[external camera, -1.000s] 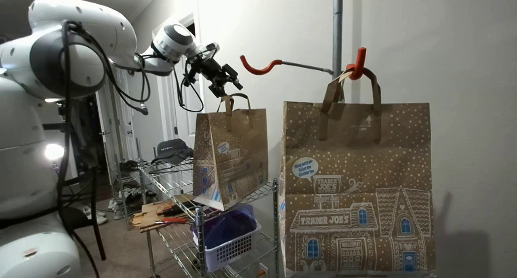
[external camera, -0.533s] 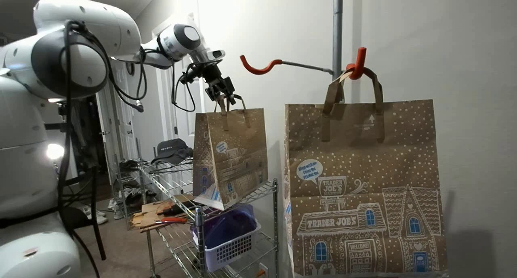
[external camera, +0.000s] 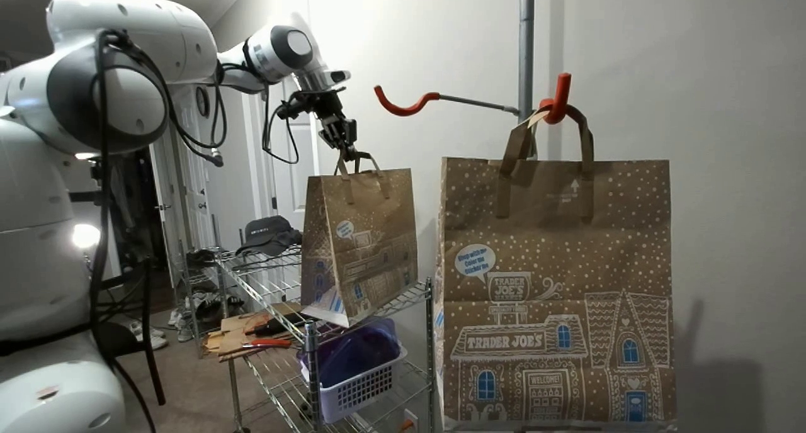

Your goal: Hang the paper bags on the rack

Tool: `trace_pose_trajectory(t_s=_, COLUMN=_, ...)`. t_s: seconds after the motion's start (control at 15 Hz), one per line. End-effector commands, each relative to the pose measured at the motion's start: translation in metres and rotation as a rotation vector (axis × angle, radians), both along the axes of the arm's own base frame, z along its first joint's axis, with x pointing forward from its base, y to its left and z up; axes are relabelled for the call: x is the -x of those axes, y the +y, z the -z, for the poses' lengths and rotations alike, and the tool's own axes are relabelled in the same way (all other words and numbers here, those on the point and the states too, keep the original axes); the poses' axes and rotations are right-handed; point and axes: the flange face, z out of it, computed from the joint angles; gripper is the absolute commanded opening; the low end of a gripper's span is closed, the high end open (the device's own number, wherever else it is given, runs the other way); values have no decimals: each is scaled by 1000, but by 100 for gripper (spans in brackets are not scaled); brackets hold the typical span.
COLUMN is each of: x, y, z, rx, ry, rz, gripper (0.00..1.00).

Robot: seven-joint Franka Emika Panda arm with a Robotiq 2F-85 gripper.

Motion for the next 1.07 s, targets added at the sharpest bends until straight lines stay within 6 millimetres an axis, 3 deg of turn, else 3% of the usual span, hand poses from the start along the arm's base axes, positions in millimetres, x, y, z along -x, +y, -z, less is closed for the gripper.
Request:
trace_pose_trajectory(t_s=0.0, x=1, y=-2, z=0, rx=-22, ry=31, rz=-23, gripper=3)
trace_pose_trajectory(t_s=0.2, x=2, y=-1, z=2, rx=-22, ry=35, rz=-19, gripper=4)
trace_pose_trajectory(t_s=0.4, x=6, y=-2, z=-12, rx=-16, ry=12, rz=-16, gripper=5)
trace_pose_trajectory(t_s=0.8, x=53, y=-7, z=-104, rx=0, ry=-84, rz=-38, gripper=5)
trace_pose_trajectory(t_s=1.0, x=81, y=-10, z=-138, rx=-1, ry=-105, rz=-47, gripper=5)
